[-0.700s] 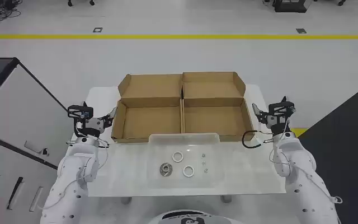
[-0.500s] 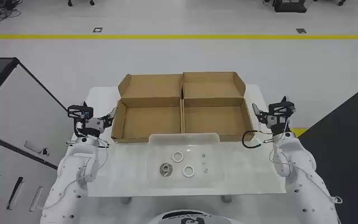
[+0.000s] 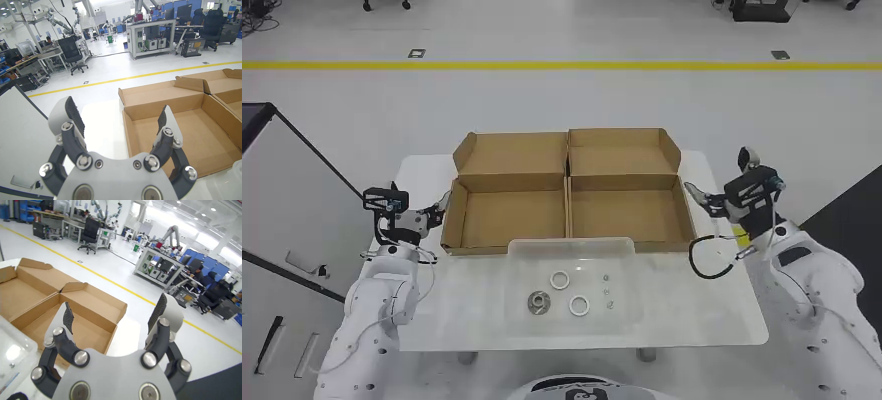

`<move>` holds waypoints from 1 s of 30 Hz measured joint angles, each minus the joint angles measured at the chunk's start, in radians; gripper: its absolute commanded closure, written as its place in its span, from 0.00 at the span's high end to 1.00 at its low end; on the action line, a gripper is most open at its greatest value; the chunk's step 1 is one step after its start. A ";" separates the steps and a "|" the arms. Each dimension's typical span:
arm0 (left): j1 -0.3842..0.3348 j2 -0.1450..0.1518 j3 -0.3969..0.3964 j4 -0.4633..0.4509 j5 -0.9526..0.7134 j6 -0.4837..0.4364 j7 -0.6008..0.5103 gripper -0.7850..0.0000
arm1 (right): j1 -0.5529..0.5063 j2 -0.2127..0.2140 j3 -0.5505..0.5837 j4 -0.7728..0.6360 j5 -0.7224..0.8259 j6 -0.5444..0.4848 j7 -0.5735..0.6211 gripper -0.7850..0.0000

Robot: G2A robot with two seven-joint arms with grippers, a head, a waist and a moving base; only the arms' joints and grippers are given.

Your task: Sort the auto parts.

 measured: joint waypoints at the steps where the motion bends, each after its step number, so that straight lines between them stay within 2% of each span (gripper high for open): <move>1: 0.000 0.000 0.000 0.000 0.000 0.000 0.000 1.00 | 0.004 0.004 0.007 -0.019 0.012 -0.053 0.033 1.00; 7: 0.000 0.000 0.000 0.000 0.000 0.000 0.000 1.00 | 0.048 0.023 0.018 -0.059 0.114 -0.275 0.220 1.00; 14: 0.000 0.000 0.000 0.000 0.000 0.000 0.000 1.00 | 0.136 0.048 -0.023 -0.092 0.249 -0.450 0.455 1.00; 21: 0.000 0.000 0.000 0.000 0.000 0.000 0.000 1.00 | 0.288 0.073 -0.135 -0.049 0.430 -0.472 0.672 1.00; 24: 0.000 0.000 0.000 0.000 0.000 0.000 0.000 1.00 | 0.335 0.089 -0.210 -0.034 0.492 -0.433 0.727 1.00; 30: 0.000 0.000 0.000 0.000 0.000 0.000 0.000 1.00 | 0.426 0.150 -0.371 -0.021 0.594 -0.350 0.809 1.00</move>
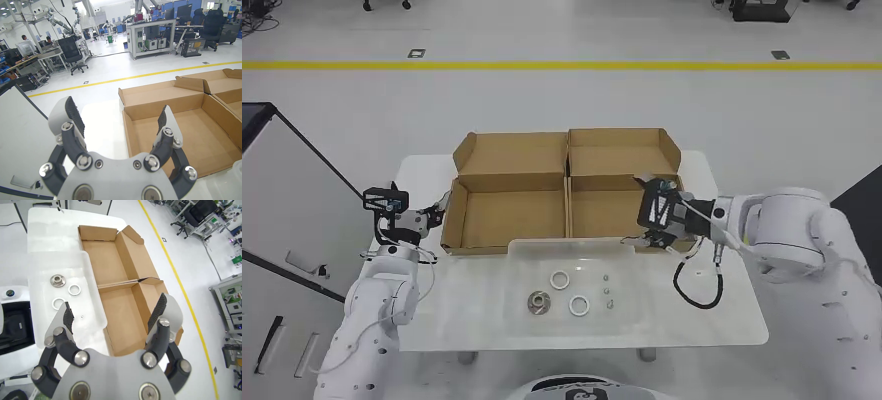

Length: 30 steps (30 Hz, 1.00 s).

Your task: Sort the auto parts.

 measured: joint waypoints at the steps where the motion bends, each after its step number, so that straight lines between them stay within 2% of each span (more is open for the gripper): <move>1: 0.000 0.000 0.000 0.000 0.000 0.000 0.000 1.00 | 0.013 0.010 -0.020 0.002 0.011 0.007 0.007 1.00; 18: 0.000 0.000 0.000 0.000 0.000 0.000 0.000 1.00 | 0.234 0.185 -0.380 0.048 0.164 0.081 0.081 1.00; 25: 0.000 0.000 0.000 0.000 0.000 0.000 0.000 1.00 | 0.380 0.251 -0.579 0.061 0.176 0.069 0.069 1.00; 30: 0.000 0.000 0.000 0.000 0.000 0.000 0.000 1.00 | 0.489 0.283 -0.724 0.075 0.176 0.046 0.046 1.00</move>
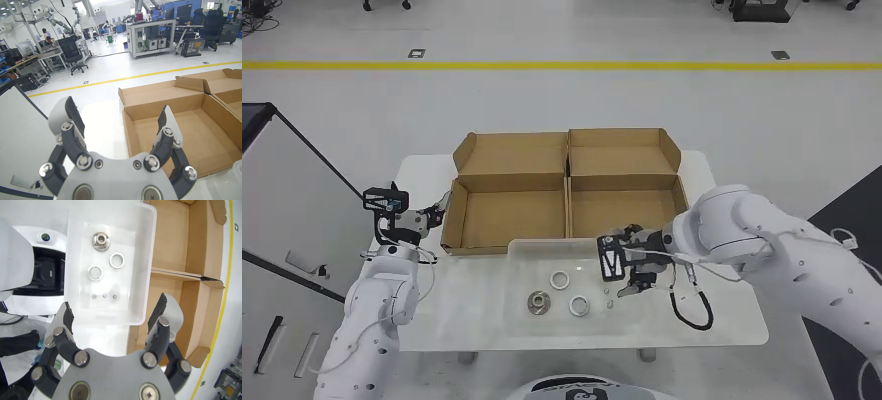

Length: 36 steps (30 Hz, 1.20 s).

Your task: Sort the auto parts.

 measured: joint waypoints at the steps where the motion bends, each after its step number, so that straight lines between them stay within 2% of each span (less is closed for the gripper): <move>1: 0.000 0.000 0.000 0.000 0.000 0.000 0.000 1.00 | 0.028 0.006 -0.033 0.005 0.004 -0.006 -0.006 1.00; 8: 0.000 0.000 0.000 0.000 0.000 0.000 0.000 1.00 | 0.168 0.020 -0.193 0.045 0.028 -0.021 -0.021 1.00; 16: 0.000 0.000 0.000 0.000 0.000 0.000 0.000 1.00 | 0.250 0.002 -0.318 0.090 0.052 -0.013 -0.013 1.00; 28: 0.000 0.000 0.000 0.000 0.000 0.000 0.000 1.00 | 0.288 -0.038 -0.381 0.122 0.107 0.002 -0.005 1.00; 36: 0.000 0.000 0.000 0.000 0.000 0.000 0.000 1.00 | 0.289 -0.039 -0.377 0.123 0.109 0.007 -0.008 1.00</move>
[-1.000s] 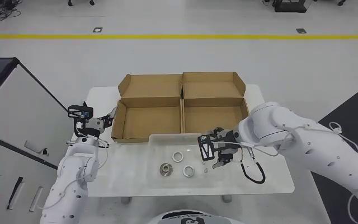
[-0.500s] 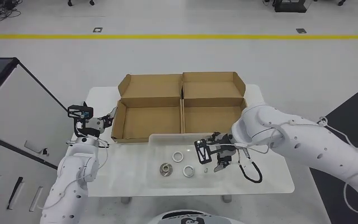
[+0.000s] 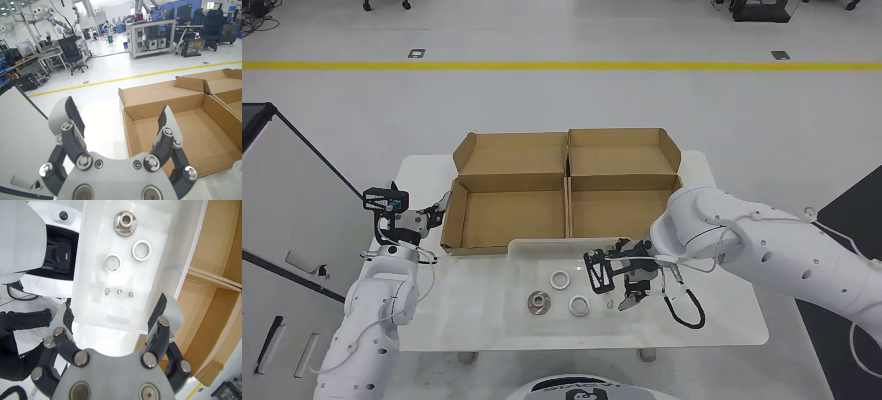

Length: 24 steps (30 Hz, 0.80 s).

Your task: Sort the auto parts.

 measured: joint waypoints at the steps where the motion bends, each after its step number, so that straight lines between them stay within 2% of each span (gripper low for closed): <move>1: 0.000 0.000 0.000 0.000 0.000 0.000 0.000 1.00 | 0.000 0.000 0.000 0.000 0.000 0.000 0.000 1.00; 14: 0.000 0.000 0.000 0.000 0.000 0.000 0.000 1.00 | -0.006 0.000 0.005 -0.006 -0.013 0.008 -0.006 1.00; 19: 0.000 0.000 0.000 0.000 0.000 0.000 0.000 1.00 | 0.010 -0.008 -0.003 -0.029 0.034 0.082 0.097 1.00; 24: 0.000 0.000 0.000 0.000 0.000 0.000 0.000 1.00 | 0.054 -0.035 -0.040 -0.039 0.104 0.179 0.193 1.00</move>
